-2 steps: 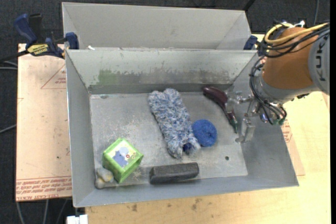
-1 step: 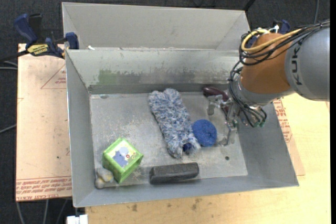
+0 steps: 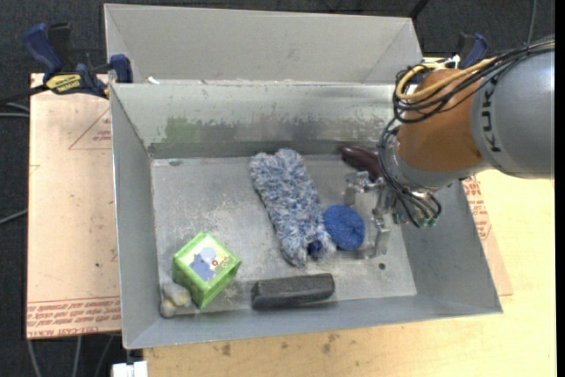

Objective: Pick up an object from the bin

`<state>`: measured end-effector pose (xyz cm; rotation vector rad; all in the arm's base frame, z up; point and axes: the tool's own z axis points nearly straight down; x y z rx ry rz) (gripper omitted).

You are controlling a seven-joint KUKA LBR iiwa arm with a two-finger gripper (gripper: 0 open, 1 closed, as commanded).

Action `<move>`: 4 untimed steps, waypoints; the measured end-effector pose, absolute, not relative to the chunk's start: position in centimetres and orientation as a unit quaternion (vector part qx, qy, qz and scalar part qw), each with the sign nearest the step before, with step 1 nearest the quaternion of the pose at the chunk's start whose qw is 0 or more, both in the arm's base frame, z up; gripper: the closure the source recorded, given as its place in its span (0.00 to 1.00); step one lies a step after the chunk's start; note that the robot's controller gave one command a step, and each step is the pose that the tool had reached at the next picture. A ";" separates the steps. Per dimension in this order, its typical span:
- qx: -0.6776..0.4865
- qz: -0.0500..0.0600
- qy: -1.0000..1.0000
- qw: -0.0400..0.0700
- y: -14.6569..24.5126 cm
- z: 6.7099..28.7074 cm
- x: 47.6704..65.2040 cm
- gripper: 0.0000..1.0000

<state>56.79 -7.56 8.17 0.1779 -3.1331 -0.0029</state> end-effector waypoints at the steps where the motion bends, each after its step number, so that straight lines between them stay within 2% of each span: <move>1: 0.096 0.000 -0.995 -0.001 -5.2 7.5 58.2 0.00; 2: 0.021 0.000 -1.000 0.000 -2.5 7.0 55.8 1.00; 3: 0.022 0.000 -1.000 0.000 -2.5 7.0 55.8 1.00; 4: 0.034 0.000 -0.999 -0.002 -3.5 20.4 58.4 1.00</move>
Offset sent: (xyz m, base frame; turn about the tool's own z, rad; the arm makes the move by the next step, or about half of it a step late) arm -0.0099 0.0498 -0.0117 0.0724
